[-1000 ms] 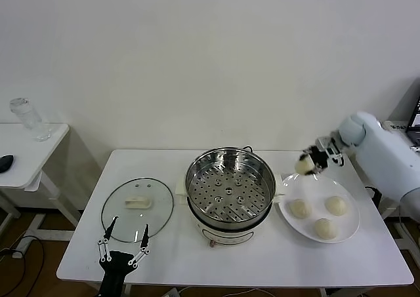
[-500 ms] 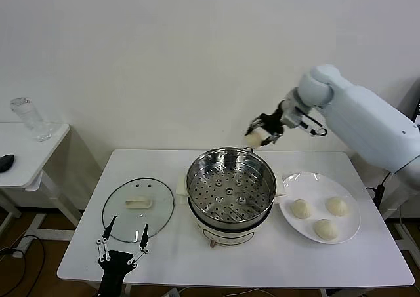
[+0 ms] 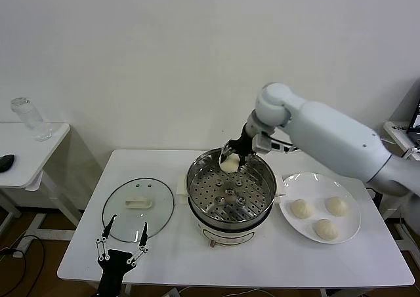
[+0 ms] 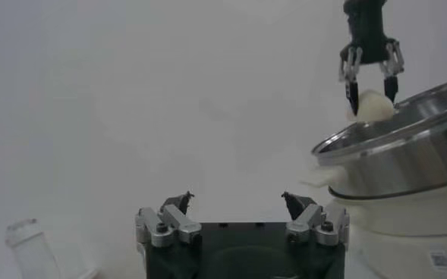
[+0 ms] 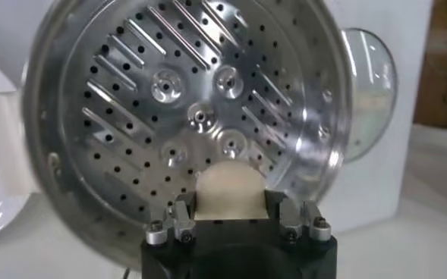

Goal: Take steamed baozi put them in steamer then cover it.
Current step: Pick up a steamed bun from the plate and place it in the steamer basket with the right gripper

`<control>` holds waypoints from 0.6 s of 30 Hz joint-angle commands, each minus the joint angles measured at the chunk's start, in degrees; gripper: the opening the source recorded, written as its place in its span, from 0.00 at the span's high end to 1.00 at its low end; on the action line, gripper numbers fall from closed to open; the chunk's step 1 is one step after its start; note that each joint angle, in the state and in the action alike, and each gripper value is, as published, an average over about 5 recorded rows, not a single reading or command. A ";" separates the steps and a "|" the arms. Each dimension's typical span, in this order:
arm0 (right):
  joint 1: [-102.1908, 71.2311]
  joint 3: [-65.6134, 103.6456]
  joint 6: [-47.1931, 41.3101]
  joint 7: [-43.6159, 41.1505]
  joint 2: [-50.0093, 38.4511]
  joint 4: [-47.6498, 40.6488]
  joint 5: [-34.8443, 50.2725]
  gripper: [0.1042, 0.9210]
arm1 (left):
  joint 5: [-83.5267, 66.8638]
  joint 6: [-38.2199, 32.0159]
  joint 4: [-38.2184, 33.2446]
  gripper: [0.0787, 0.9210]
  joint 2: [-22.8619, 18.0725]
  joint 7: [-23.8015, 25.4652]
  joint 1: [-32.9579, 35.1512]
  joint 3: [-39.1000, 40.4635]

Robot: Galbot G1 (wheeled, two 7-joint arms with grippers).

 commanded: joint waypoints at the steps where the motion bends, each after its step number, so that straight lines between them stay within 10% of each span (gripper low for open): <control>1: -2.78 0.75 1.72 -0.88 3.98 -3.85 -5.17 0.36 | 0.01 -0.35 0.13 0.12 0.08 -0.13 0.04 -0.28; 12: -3.35 0.93 1.73 -2.26 4.92 -6.30 -5.29 0.33 | 0.03 -0.56 0.16 0.12 -0.22 -0.72 0.14 -0.46; 18: -1.31 0.14 0.04 -4.33 1.97 -3.63 0.73 0.15 | 0.05 -0.38 0.25 0.12 -0.21 -0.94 0.00 -0.60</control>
